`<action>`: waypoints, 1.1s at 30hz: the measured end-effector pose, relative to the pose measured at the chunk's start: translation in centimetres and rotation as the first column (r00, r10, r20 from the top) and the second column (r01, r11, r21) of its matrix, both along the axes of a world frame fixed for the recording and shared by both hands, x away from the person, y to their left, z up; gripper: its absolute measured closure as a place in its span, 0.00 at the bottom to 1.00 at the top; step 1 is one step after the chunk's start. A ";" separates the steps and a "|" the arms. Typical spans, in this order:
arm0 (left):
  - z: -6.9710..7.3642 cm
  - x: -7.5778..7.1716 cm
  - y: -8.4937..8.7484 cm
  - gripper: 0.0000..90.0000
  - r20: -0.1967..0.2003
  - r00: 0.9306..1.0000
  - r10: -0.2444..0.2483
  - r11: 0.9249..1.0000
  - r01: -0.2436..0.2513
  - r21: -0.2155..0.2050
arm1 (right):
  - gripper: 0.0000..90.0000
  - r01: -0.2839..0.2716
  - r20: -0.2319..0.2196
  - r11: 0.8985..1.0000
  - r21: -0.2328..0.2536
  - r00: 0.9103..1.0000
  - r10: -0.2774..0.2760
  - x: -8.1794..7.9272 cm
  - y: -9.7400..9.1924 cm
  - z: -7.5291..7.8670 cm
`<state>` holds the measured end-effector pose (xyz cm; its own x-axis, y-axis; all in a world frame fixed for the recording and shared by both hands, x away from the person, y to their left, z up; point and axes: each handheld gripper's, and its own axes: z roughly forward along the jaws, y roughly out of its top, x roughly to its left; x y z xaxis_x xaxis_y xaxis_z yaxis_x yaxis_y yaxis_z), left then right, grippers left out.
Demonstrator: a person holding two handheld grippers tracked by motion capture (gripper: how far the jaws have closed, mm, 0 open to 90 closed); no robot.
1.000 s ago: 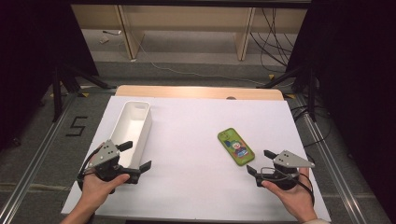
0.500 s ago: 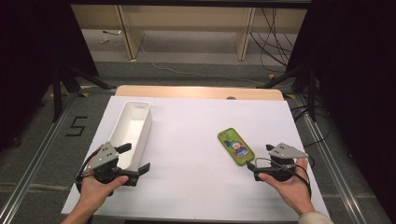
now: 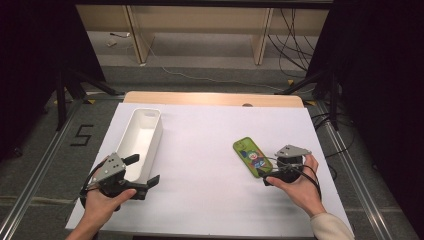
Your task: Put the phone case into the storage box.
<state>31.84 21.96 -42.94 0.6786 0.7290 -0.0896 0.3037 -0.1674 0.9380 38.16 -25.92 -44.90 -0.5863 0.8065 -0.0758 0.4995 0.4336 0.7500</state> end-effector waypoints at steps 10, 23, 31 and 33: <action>0.0 0.0 0.0 0.00 0.003 1.000 -0.005 1.000 0.005 0.005 | 0.01 -0.002 -0.103 0.999 -0.052 0.995 -0.004 2.5 1.0 0.0; 0.1 0.0 0.0 0.00 0.006 1.000 -0.009 1.000 0.009 0.001 | 1.00 0.151 -0.205 0.989 -0.007 0.967 -0.149 5.1 -0.7 0.3; 0.1 0.0 -0.1 0.00 0.003 1.000 -0.008 1.000 0.008 0.001 | 1.00 0.194 -0.271 0.978 -0.075 0.940 -0.207 5.5 -1.2 -1.0; 0.1 0.0 0.0 0.00 0.003 1.000 -0.009 1.000 0.009 0.001 | 1.00 0.194 -0.283 0.978 -0.081 0.936 -0.209 5.5 -1.2 -1.1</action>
